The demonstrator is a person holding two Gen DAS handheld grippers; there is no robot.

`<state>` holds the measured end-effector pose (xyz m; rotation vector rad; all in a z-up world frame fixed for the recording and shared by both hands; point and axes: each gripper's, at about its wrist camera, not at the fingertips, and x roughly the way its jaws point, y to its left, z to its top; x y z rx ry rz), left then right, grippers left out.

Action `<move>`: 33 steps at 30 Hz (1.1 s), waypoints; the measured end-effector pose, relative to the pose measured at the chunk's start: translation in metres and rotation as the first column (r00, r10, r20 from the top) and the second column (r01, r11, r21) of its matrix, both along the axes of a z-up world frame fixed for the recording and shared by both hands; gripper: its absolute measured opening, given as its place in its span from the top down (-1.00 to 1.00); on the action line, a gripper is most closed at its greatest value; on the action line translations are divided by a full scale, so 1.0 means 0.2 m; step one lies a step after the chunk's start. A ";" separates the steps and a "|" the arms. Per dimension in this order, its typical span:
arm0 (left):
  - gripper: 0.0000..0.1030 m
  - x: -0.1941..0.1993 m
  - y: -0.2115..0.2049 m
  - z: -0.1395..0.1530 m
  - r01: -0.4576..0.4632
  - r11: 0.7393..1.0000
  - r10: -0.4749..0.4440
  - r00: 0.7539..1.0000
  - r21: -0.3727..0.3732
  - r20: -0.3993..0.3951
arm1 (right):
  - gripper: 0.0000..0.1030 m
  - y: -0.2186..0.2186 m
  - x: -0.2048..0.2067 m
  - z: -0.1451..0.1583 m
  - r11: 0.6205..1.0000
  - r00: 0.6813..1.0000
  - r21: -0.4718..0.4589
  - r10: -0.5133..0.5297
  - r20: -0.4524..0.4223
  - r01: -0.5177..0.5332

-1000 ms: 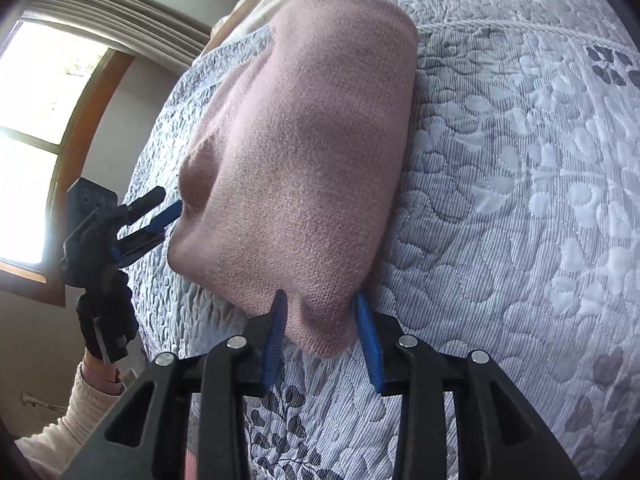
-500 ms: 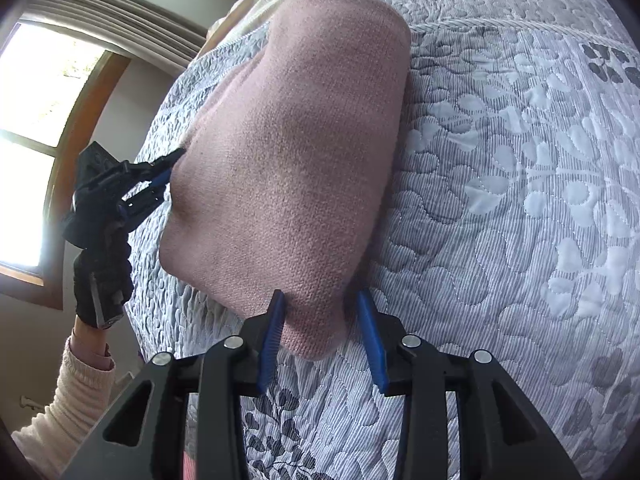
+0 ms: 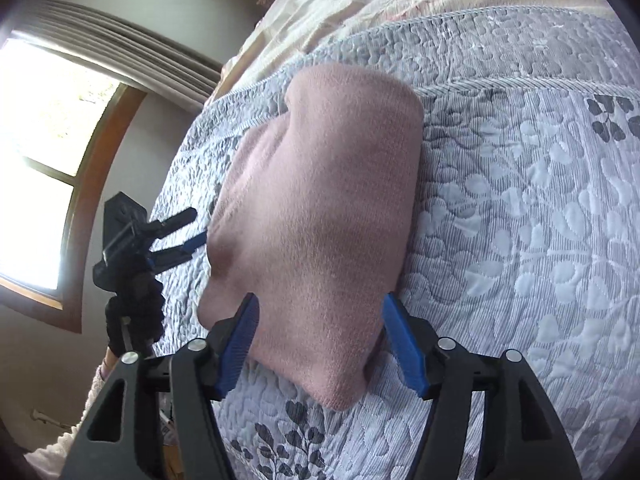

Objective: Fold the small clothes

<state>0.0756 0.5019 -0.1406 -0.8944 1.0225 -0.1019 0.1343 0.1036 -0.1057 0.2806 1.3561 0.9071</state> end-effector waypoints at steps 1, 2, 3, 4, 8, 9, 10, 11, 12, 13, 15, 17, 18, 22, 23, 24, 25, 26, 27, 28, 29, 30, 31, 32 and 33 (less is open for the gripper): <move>-0.53 0.03 0.00 -0.02 0.017 1.000 -0.018 1.000 -0.011 -0.010 | -0.39 0.01 0.03 -0.01 1.000 1.000 0.014 -0.006 -0.016 0.006; -0.53 0.05 0.00 -0.05 0.030 0.999 -0.031 0.999 -0.017 -0.019 | -0.41 0.02 0.05 -0.02 1.000 0.999 0.022 -0.011 -0.032 0.012; -0.53 0.08 0.00 -0.08 0.038 0.999 -0.038 0.999 -0.028 -0.026 | -0.43 0.03 0.08 -0.04 0.999 0.999 0.031 -0.014 -0.047 0.015; -0.53 0.10 0.00 -0.10 0.042 0.998 -0.043 0.999 -0.044 -0.032 | -0.45 0.04 0.11 -0.06 0.999 0.998 0.041 -0.014 -0.063 0.016; -0.54 0.19 -0.01 -0.19 0.113 0.987 -0.116 0.993 -0.114 -0.017 | -0.54 0.10 0.20 -0.17 0.998 0.993 0.059 -0.022 -0.112 0.028; -0.58 0.21 -0.03 -0.19 0.144 0.984 -0.146 0.989 -0.109 -0.010 | -0.56 0.11 0.22 -0.20 0.997 0.991 0.067 -0.025 -0.128 0.034; -0.61 0.23 -0.04 -0.20 0.170 0.980 -0.171 0.985 -0.102 -0.002 | -0.59 0.12 0.24 -0.24 0.996 0.988 0.083 -0.028 -0.153 0.041; -0.61 0.25 -0.05 -0.20 0.186 0.977 -0.187 0.982 -0.102 0.001 | -0.67 0.13 0.26 -0.27 0.994 0.984 0.097 -0.031 -0.177 0.049; -0.62 0.27 -0.05 -0.22 0.198 0.974 -0.199 0.980 -0.107 0.002 | -0.74 0.14 0.28 -0.30 0.993 0.981 0.103 -0.038 -0.191 0.059; -0.64 0.29 -0.06 -0.23 0.210 0.971 -0.211 0.977 -0.113 0.005 | -0.76 0.16 0.29 -0.33 0.992 0.979 0.107 -0.044 -0.200 0.066; -0.69 0.34 -0.07 -0.25 0.231 0.966 -0.232 0.973 -0.115 0.009 | -0.90 0.20 0.32 -0.38 0.989 0.976 0.127 -0.043 -0.216 0.071; -0.74 0.38 -0.10 -0.25 0.246 0.964 -0.246 0.969 -0.105 0.010 | -0.94 0.24 0.34 -0.42 0.987 0.971 0.141 -0.037 -0.235 0.071; -0.75 0.40 -0.11 -0.25 0.246 0.964 -0.247 0.969 -0.100 0.010 | -0.94 0.26 0.35 -0.45 0.987 0.969 0.144 -0.037 -0.244 0.073; -0.34 0.40 -0.15 -0.24 0.255 0.964 -0.254 0.967 -0.073 0.030 | -0.77 0.29 0.35 -0.44 0.987 0.974 0.142 -0.042 -0.224 0.076; -0.27 0.39 -0.14 -0.25 0.245 0.966 -0.243 0.969 -0.080 0.033 | -0.61 0.28 0.35 -0.44 0.987 0.976 0.141 -0.042 -0.212 0.073; -0.12 0.38 -0.12 -0.25 0.231 0.968 -0.228 0.973 -0.102 0.045 | -0.44 0.27 0.35 -0.42 0.986 0.978 0.148 -0.040 -0.205 0.071; 0.08 0.36 -0.11 -0.25 0.219 0.967 -0.212 0.975 -0.129 0.063 | -0.35 0.25 0.34 -0.41 0.985 0.979 0.157 -0.039 -0.199 0.071; 0.17 0.34 -0.10 -0.24 0.207 0.965 -0.195 0.977 -0.159 0.083 | -0.27 0.24 0.33 -0.39 0.984 0.981 0.163 -0.037 -0.190 0.069; 0.23 0.32 -0.09 -0.23 0.197 0.963 -0.181 0.978 -0.186 0.101 | -0.22 0.22 0.32 -0.36 0.984 0.984 0.167 -0.032 -0.175 0.061; 0.24 0.30 -0.10 -0.21 0.195 0.961 -0.173 0.978 -0.199 0.118 | -0.21 0.21 0.31 -0.33 0.984 0.986 0.170 -0.026 -0.162 0.054; 0.25 0.29 -0.12 -0.19 0.202 0.960 -0.178 0.975 -0.196 0.132 | -0.20 0.20 0.30 -0.29 0.984 0.988 0.173 -0.021 -0.153 0.048; 0.26 0.27 -0.15 -0.16 0.213 0.958 -0.188 0.972 -0.190 0.141 | -0.19 0.18 0.29 -0.26 0.983 0.990 0.177 -0.016 -0.143 0.041; 0.26 0.26 -0.19 -0.14 0.224 0.956 -0.198 0.969 -0.189 0.147 | -0.19 0.15 0.28 -0.22 0.983 0.991 0.179 -0.014 -0.134 0.038; 0.26 0.24 -0.22 -0.12 0.235 0.953 -0.207 0.966 -0.193 0.154 | -0.18 0.11 0.26 -0.19 0.983 0.992 0.180 -0.016 -0.126 0.039; 0.27 0.23 -0.26 -0.09 0.248 0.949 -0.217 0.962 -0.197 0.166 | -0.18 0.06 0.25 -0.15 0.982 0.993 0.182 -0.018 -0.119 0.040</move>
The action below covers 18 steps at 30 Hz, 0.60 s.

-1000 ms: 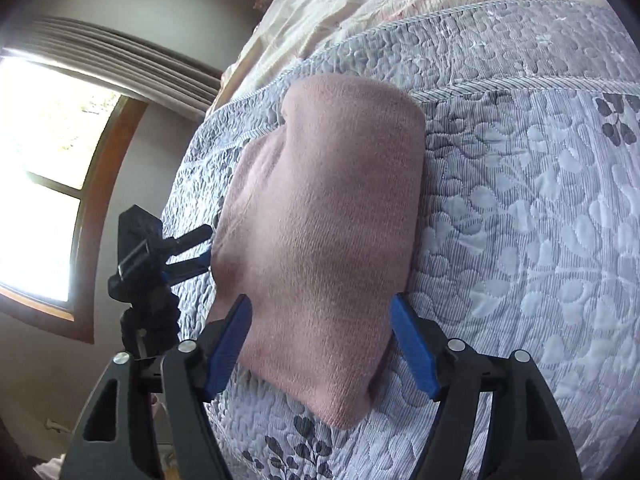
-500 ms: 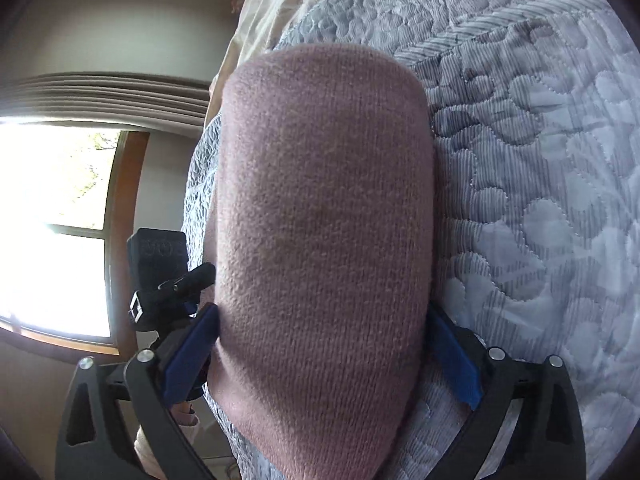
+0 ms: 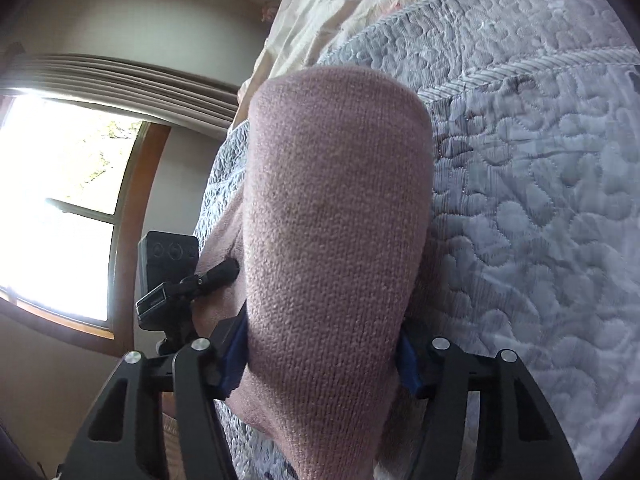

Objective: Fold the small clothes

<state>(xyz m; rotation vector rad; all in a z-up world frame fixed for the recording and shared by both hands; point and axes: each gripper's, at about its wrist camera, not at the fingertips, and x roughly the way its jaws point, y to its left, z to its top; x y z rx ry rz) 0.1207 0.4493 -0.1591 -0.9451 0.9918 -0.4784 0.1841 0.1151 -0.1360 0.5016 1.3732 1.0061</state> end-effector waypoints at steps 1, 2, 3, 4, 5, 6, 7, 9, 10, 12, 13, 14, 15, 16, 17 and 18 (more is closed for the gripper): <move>0.27 -0.02 -0.05 0.03 0.012 1.000 -0.012 1.000 -0.009 0.012 | -0.18 -0.06 -0.01 0.04 1.000 1.000 0.002 -0.002 0.007 0.002; 0.27 -0.03 -0.10 0.05 0.026 1.000 -0.025 0.999 -0.018 0.023 | -0.18 -0.12 -0.03 0.07 1.000 1.000 0.002 -0.003 0.015 0.003; 0.27 -0.05 -0.15 0.08 0.038 0.999 -0.037 0.999 -0.027 0.034 | -0.18 -0.18 -0.05 0.11 1.000 1.000 0.000 -0.005 0.026 0.005; 0.27 -0.06 -0.22 0.11 0.052 0.998 -0.051 0.998 -0.034 0.048 | -0.18 -0.24 -0.07 0.16 1.000 0.999 -0.004 -0.009 0.038 0.009; 0.27 -0.07 -0.28 0.13 0.067 0.997 -0.064 0.996 -0.038 0.059 | -0.18 -0.31 -0.10 0.19 1.000 0.999 -0.010 -0.012 0.048 0.012; 0.27 -0.08 -0.34 0.15 0.081 0.996 -0.077 0.995 -0.046 0.069 | -0.18 -0.37 -0.12 0.23 1.000 0.998 -0.016 -0.019 0.053 0.020; 0.27 -0.08 -0.40 0.17 0.095 0.994 -0.091 0.993 -0.050 0.078 | -0.18 -0.45 -0.14 0.26 0.999 0.998 -0.023 -0.028 0.056 0.029; 0.27 -0.09 -0.54 0.20 0.126 0.991 -0.122 0.988 -0.037 0.091 | -0.18 -0.58 -0.19 0.30 0.998 0.997 -0.042 -0.040 0.062 0.042; 0.27 -0.10 -0.61 0.21 0.140 0.990 -0.137 0.986 -0.030 0.093 | -0.18 -0.64 -0.21 0.31 0.997 0.997 -0.053 -0.045 0.064 0.048; 0.26 -0.12 -0.72 0.20 0.161 0.987 -0.157 0.983 -0.028 0.092 | -0.19 -0.77 -0.24 0.30 0.996 0.996 -0.067 -0.059 0.062 0.063; 0.26 -0.12 -0.77 0.19 0.166 0.986 -0.163 0.983 -0.031 0.086 | -0.19 -0.82 -0.25 0.29 0.995 0.996 -0.072 -0.069 0.054 0.073; 0.26 -0.13 -0.81 0.17 0.170 0.985 -0.167 0.983 -0.030 0.079 | -0.19 -0.86 -0.26 0.26 0.994 0.996 -0.076 -0.078 0.045 0.081; 0.26 -0.13 -0.86 0.14 0.173 0.985 -0.171 0.983 -0.020 0.069 | -0.19 -0.90 -0.27 0.23 0.993 0.996 -0.085 -0.083 0.036 0.086; 0.26 -0.14 -0.89 0.11 0.177 0.984 -0.177 0.983 -0.005 0.056 | -0.19 -0.92 -0.29 0.20 0.992 0.996 -0.095 -0.086 0.029 0.088; 0.26 -0.15 -0.91 0.08 0.180 0.984 -0.180 0.983 0.008 0.039 | -0.19 -0.93 -0.30 0.16 0.990 0.996 -0.108 -0.090 0.019 0.091; 0.26 -0.15 -0.93 0.03 0.180 0.983 -0.181 0.983 0.013 0.015 | -0.19 -0.95 -0.30 0.11 0.988 0.995 -0.120 -0.095 0.004 0.095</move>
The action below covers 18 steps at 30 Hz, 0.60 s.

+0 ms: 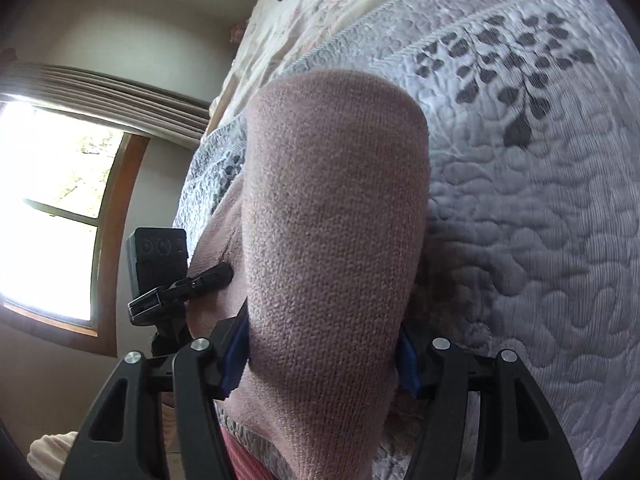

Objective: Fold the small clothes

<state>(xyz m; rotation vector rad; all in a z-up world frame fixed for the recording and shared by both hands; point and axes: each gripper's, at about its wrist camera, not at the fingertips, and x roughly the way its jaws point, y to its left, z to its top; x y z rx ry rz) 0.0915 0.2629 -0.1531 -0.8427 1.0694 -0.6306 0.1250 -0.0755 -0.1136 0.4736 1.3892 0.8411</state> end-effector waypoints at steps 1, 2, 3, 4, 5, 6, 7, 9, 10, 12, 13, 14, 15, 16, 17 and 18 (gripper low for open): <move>0.26 0.00 -0.02 -0.05 0.000 1.000 0.000 1.000 0.011 -0.023 | -0.19 -0.01 -0.01 -0.06 1.000 1.000 -0.013 -0.008 -0.019 0.007; 0.26 0.00 -0.02 -0.09 -0.004 1.000 0.005 0.999 0.031 -0.033 | -0.21 -0.03 -0.02 -0.11 1.000 0.999 -0.026 -0.018 -0.028 0.017; 0.25 -0.01 -0.02 -0.13 -0.012 0.999 0.013 0.999 0.032 -0.035 | -0.24 -0.04 -0.03 -0.15 0.999 0.999 -0.024 -0.026 -0.028 0.025; 0.23 -0.01 -0.01 -0.16 -0.021 1.000 0.021 0.999 0.014 -0.039 | -0.25 -0.05 -0.03 -0.18 0.999 0.999 -0.005 -0.036 -0.027 0.036; 0.21 -0.01 -0.01 -0.18 -0.026 1.000 0.026 0.999 0.005 -0.040 | -0.28 -0.06 -0.04 -0.21 0.999 0.998 0.014 -0.051 -0.033 0.052; 0.18 -0.01 -0.01 -0.19 -0.027 1.000 0.027 0.999 0.013 -0.038 | -0.30 -0.07 -0.04 -0.22 0.998 0.998 0.023 -0.061 -0.034 0.061; 0.12 -0.01 -0.02 -0.20 -0.029 0.999 0.030 0.999 0.027 -0.034 | -0.31 -0.07 -0.04 -0.23 0.998 0.998 0.022 -0.063 -0.029 0.064; 0.03 -0.01 -0.03 -0.19 -0.033 0.998 0.035 0.999 0.060 -0.031 | -0.36 -0.07 -0.05 -0.23 0.998 0.998 0.016 -0.066 -0.026 0.066; -0.01 0.00 0.00 -0.20 -0.018 0.996 0.021 0.999 0.084 -0.030 | -0.37 -0.06 -0.05 -0.22 0.998 0.997 0.008 -0.065 -0.029 0.065; -0.06 -0.01 0.01 -0.17 -0.021 0.993 0.026 0.999 0.116 -0.037 | -0.46 -0.04 -0.05 -0.20 0.998 0.997 -0.012 -0.067 -0.029 0.067; -0.09 -0.01 0.00 -0.14 -0.022 0.989 0.028 0.999 0.143 -0.035 | -0.50 -0.04 -0.05 -0.19 0.997 0.997 -0.025 -0.073 -0.030 0.072; -0.10 -0.02 0.00 -0.12 -0.022 0.984 0.028 0.999 0.175 -0.031 | -0.54 -0.02 -0.06 -0.16 0.996 0.997 -0.035 -0.077 -0.031 0.076; -0.12 -0.04 0.00 -0.10 -0.021 0.976 0.027 0.999 0.215 -0.027 | -0.54 -0.01 -0.07 -0.14 0.996 0.996 -0.039 -0.082 -0.031 0.080; -0.13 -0.05 -0.01 -0.06 -0.021 0.968 0.028 0.999 0.251 -0.022 | -0.54 -0.05 -0.10 -0.13 0.996 0.996 -0.039 -0.084 -0.027 0.083; -0.14 -0.08 -0.01 -0.03 -0.024 0.960 0.028 1.000 0.278 -0.011 | -0.54 -0.06 -0.13 -0.12 0.996 0.996 -0.044 -0.084 -0.020 0.083; -0.15 -0.11 -0.01 0.00 -0.028 0.952 0.029 1.000 0.304 0.001 | -0.55 -0.08 -0.16 -0.10 0.995 0.997 -0.053 -0.082 -0.013 0.081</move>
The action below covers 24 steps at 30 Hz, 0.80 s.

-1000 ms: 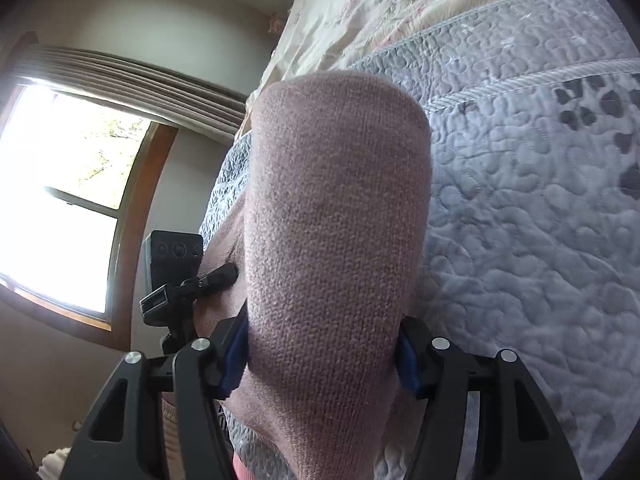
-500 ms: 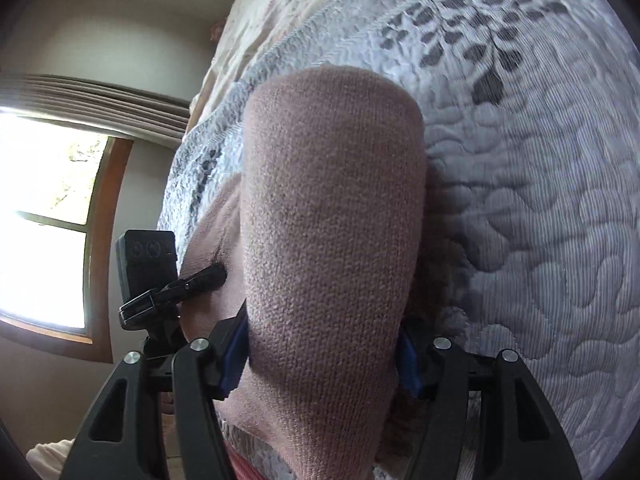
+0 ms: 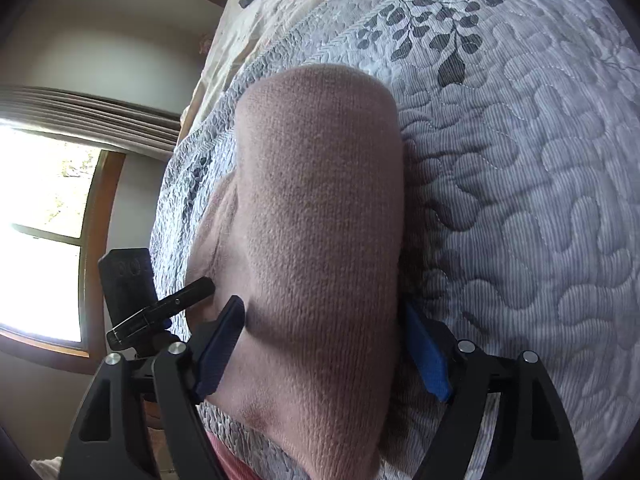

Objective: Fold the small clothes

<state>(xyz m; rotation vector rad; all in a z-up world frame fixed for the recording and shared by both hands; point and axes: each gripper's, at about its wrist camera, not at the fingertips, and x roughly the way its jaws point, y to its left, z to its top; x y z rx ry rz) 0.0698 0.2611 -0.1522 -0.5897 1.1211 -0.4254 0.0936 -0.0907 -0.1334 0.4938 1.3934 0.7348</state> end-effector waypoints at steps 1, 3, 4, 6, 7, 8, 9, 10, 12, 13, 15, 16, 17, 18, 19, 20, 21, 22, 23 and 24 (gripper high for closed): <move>-0.16 -0.04 0.00 0.03 -0.003 1.000 0.002 1.000 0.028 0.015 | -0.55 -0.01 -0.03 0.01 1.000 1.000 -0.002 0.004 0.002 -0.004; -0.19 -0.11 0.00 0.10 -0.013 0.998 0.010 0.999 0.065 0.047 | -0.55 -0.05 -0.09 0.01 1.000 1.000 -0.001 0.010 -0.002 -0.010; -0.19 -0.15 -0.02 0.13 -0.011 0.997 0.006 0.998 0.071 0.063 | -0.55 -0.07 -0.14 0.01 1.000 1.000 -0.005 0.016 -0.003 -0.016; -0.19 -0.24 -0.05 0.18 -0.009 0.994 -0.001 0.996 0.106 0.095 | -0.55 -0.08 -0.22 0.01 1.000 1.000 -0.019 0.023 -0.009 -0.023; -0.21 -0.28 -0.08 0.20 -0.002 0.992 -0.011 0.994 0.123 0.111 | -0.55 -0.08 -0.26 0.00 0.999 1.000 -0.028 0.025 -0.015 -0.025; -0.22 -0.31 -0.11 0.21 0.006 0.991 -0.023 0.992 0.135 0.123 | -0.55 -0.09 -0.29 -0.01 0.999 0.999 -0.038 0.027 -0.019 -0.027; -0.22 -0.35 -0.13 0.22 0.009 0.989 -0.028 0.991 0.146 0.129 | -0.54 -0.09 -0.32 -0.02 0.999 0.999 -0.046 0.027 -0.024 -0.028; -0.22 -0.37 -0.15 0.22 0.007 0.988 -0.028 0.991 0.155 0.130 | -0.52 -0.10 -0.35 -0.03 0.998 0.999 -0.048 0.030 -0.029 -0.032; -0.22 -0.40 -0.19 0.20 0.010 0.987 -0.030 0.992 0.163 0.122 | -0.15 -0.09 -0.38 -0.06 0.998 0.998 -0.042 0.033 -0.044 -0.035; -0.22 -0.40 -0.21 0.18 0.010 0.985 -0.030 0.993 0.175 0.112 | 0.00 -0.09 -0.39 -0.07 0.999 0.998 -0.041 0.034 -0.055 -0.036; -0.18 -0.41 -0.22 0.13 0.013 0.977 -0.030 0.997 0.212 0.078 | 0.38 -0.10 -0.41 -0.06 0.998 0.998 -0.063 0.026 -0.053 -0.029; -0.17 -0.41 -0.22 0.11 0.013 0.974 -0.027 0.998 0.227 0.062 | 0.45 -0.10 -0.41 -0.05 0.998 0.998 -0.062 0.030 -0.047 -0.033; -0.16 -0.41 -0.22 0.08 0.012 0.970 -0.024 0.999 0.244 0.044 | 0.50 -0.11 -0.41 -0.03 0.998 0.999 -0.058 0.032 -0.037 -0.034; -0.15 -0.41 -0.21 0.06 0.013 0.967 -0.021 0.999 0.256 0.028 | 0.52 -0.13 -0.41 -0.01 0.997 0.999 -0.062 0.035 -0.023 -0.037; -0.16 -0.41 -0.20 0.04 0.011 0.966 -0.016 1.000 0.257 0.018 | 0.53 -0.12 -0.41 0.00 0.996 0.999 -0.081 0.042 -0.009 -0.043; -0.18 -0.41 -0.19 0.02 0.006 0.966 -0.008 1.000 0.259 0.006 | 0.54 -0.11 -0.42 0.01 0.993 0.999 -0.105 0.049 0.001 -0.049; -0.19 -0.42 -0.17 0.00 0.002 0.967 -0.002 1.000 0.256 -0.003 | 0.54 -0.11 -0.42 0.00 0.991 0.999 -0.122 0.052 0.003 -0.051; -0.20 -0.42 -0.16 -0.02 -0.002 0.968 0.004 1.000 0.251 -0.008 | 0.54 -0.10 -0.43 -0.01 0.990 0.999 -0.128 0.050 0.001 -0.050; -0.21 -0.43 -0.15 -0.03 -0.007 0.969 0.011 1.000 0.246 -0.012 | 0.54 -0.10 -0.43 -0.02 0.990 0.999 -0.134 0.048 -0.001 -0.047; -0.22 -0.43 -0.13 -0.05 -0.012 0.971 0.017 1.000 0.238 -0.018 | 0.54 -0.09 -0.43 -0.03 0.989 0.999 -0.140 0.045 0.000 -0.045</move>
